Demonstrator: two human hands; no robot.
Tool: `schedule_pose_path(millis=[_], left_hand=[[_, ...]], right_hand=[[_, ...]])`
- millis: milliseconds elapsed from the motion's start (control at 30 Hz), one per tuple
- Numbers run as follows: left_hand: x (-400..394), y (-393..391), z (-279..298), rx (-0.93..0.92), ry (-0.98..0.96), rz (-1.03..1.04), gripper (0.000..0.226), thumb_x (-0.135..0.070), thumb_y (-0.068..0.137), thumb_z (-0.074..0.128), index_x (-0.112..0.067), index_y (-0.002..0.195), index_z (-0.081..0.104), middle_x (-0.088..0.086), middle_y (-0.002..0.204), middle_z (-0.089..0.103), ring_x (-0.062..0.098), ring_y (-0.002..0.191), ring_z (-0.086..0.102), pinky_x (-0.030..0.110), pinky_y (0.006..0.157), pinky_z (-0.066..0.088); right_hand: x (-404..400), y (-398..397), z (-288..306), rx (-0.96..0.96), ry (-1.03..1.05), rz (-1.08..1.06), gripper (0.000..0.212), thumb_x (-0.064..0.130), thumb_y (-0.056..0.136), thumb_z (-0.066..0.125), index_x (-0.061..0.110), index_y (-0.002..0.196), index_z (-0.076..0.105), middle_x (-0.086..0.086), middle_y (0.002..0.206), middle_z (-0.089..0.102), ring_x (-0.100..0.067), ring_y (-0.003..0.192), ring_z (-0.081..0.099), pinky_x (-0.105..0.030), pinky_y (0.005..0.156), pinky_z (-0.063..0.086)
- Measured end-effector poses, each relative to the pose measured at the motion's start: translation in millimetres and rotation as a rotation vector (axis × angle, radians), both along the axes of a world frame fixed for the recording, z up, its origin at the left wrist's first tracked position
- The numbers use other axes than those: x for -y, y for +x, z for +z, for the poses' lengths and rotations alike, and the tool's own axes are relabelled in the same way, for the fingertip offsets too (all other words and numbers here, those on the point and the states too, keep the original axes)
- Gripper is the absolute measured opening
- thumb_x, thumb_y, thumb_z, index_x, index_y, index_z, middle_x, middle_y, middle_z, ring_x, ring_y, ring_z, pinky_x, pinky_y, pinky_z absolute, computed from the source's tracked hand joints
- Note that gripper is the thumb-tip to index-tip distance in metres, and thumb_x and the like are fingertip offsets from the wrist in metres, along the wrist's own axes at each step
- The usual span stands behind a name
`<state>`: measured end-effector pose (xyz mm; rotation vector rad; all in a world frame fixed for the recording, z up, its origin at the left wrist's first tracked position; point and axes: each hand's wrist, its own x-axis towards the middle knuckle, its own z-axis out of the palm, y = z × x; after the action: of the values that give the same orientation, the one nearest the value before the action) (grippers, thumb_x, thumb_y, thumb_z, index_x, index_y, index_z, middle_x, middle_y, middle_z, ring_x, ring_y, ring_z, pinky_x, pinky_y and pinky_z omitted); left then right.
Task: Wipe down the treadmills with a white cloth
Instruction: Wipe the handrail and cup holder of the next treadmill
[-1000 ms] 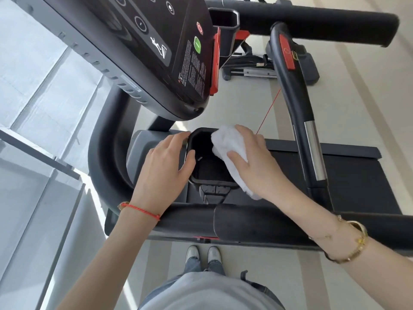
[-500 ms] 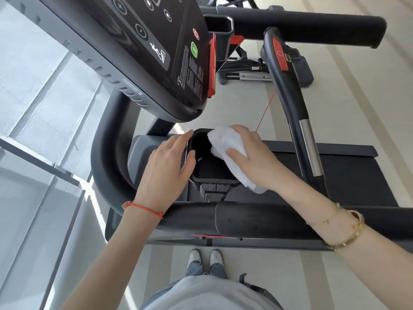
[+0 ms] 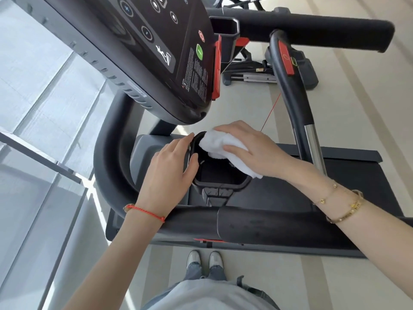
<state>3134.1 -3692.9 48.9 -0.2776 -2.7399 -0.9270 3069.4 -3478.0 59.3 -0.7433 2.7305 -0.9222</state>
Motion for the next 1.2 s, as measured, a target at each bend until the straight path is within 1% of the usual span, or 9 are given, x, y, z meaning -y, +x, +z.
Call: schedule_pose_path(millis=[233,333,467,633,767,867,1000,1100,1200], left_hand=[[-0.1,0.5,2.7,0.016,-0.007,0.007,0.041,-0.020,0.097,0.055,-0.013,0.138,0.052,0.003,0.111,0.065,0.024,0.100,0.062,0.044,0.088,0.051],[-1.2,1.1,3.0,0.008,-0.007,0.012,0.042,-0.021,0.097,0.054,-0.015,0.139,0.051,0.001,0.111,0.065,0.021,0.099,0.062,0.037,0.086,0.051],[-1.8,1.9,3.0,-0.004,-0.031,0.031,0.042,-0.024,0.097,0.054,-0.018,0.139,0.051,-0.001,0.111,0.065,0.020,0.096,0.062,0.028,0.078,0.046],[-1.0,0.2,2.2,0.013,0.005,0.004,0.043,-0.021,0.097,0.054,-0.013,0.139,0.051,0.003,0.111,0.065,0.024,0.098,0.063,0.044,0.088,0.052],[-0.7,1.6,2.7,0.022,0.001,0.003,0.043,-0.022,0.097,0.054,-0.012,0.139,0.051,0.003,0.111,0.065,0.023,0.092,0.063,0.043,0.085,0.053],[0.1,1.6,3.4,0.035,-0.001,0.000,0.044,-0.022,0.098,0.053,-0.012,0.140,0.050,0.003,0.111,0.065,0.023,0.095,0.062,0.043,0.086,0.052],[0.9,0.8,2.9,0.047,-0.012,0.003,0.045,-0.023,0.098,0.052,-0.012,0.141,0.049,0.005,0.114,0.065,0.024,0.100,0.062,0.040,0.090,0.051],[0.9,0.8,2.9,0.047,-0.007,0.003,0.045,-0.023,0.098,0.053,-0.012,0.141,0.049,0.005,0.116,0.065,0.024,0.101,0.063,0.039,0.091,0.051],[2.4,0.2,1.3,0.034,-0.004,-0.002,0.045,-0.024,0.098,0.053,-0.012,0.141,0.050,0.004,0.116,0.066,0.022,0.101,0.063,0.034,0.090,0.050]], right_hand=[[23.3,-26.9,11.1,-0.084,0.288,0.153,0.040,0.040,0.102,0.041,0.036,0.142,0.040,0.009,0.133,0.052,-0.020,0.112,0.053,-0.037,0.089,0.040],[11.8,-10.0,7.4,-0.058,0.193,-0.001,0.037,0.037,0.102,0.042,0.034,0.139,0.043,0.006,0.127,0.054,-0.021,0.108,0.055,-0.033,0.081,0.036],[3.0,23.4,-3.0,0.038,0.091,-0.196,0.043,0.035,0.102,0.040,0.032,0.144,0.031,0.000,0.136,0.041,-0.024,0.102,0.053,-0.031,0.077,0.034],[14.7,-7.0,9.7,0.059,0.196,-0.126,0.035,0.035,0.102,0.043,0.028,0.136,0.044,0.000,0.127,0.051,-0.026,0.104,0.055,-0.032,0.077,0.032],[16.2,-4.6,6.8,0.091,0.112,-0.219,0.031,0.038,0.101,0.044,0.027,0.130,0.049,0.002,0.119,0.055,-0.021,0.102,0.052,-0.031,0.076,0.029],[17.9,24.9,-1.7,0.123,-0.032,-0.394,0.040,0.033,0.102,0.044,0.028,0.141,0.036,-0.001,0.133,0.044,-0.016,0.101,0.044,-0.029,0.081,0.029],[17.3,61.2,0.4,0.281,-0.181,-0.456,0.062,0.030,0.101,0.046,0.028,0.152,0.012,0.000,0.152,0.025,-0.009,0.111,0.038,-0.026,0.093,0.033],[5.6,77.7,8.7,0.364,-0.213,-0.442,0.058,0.037,0.101,0.044,0.029,0.151,0.018,-0.001,0.141,0.045,-0.016,0.118,0.052,-0.031,0.095,0.045],[-9.0,86.9,18.5,0.283,-0.158,-0.416,0.048,0.044,0.100,0.040,0.033,0.146,0.031,0.007,0.128,0.055,-0.011,0.116,0.054,-0.021,0.085,0.040]])
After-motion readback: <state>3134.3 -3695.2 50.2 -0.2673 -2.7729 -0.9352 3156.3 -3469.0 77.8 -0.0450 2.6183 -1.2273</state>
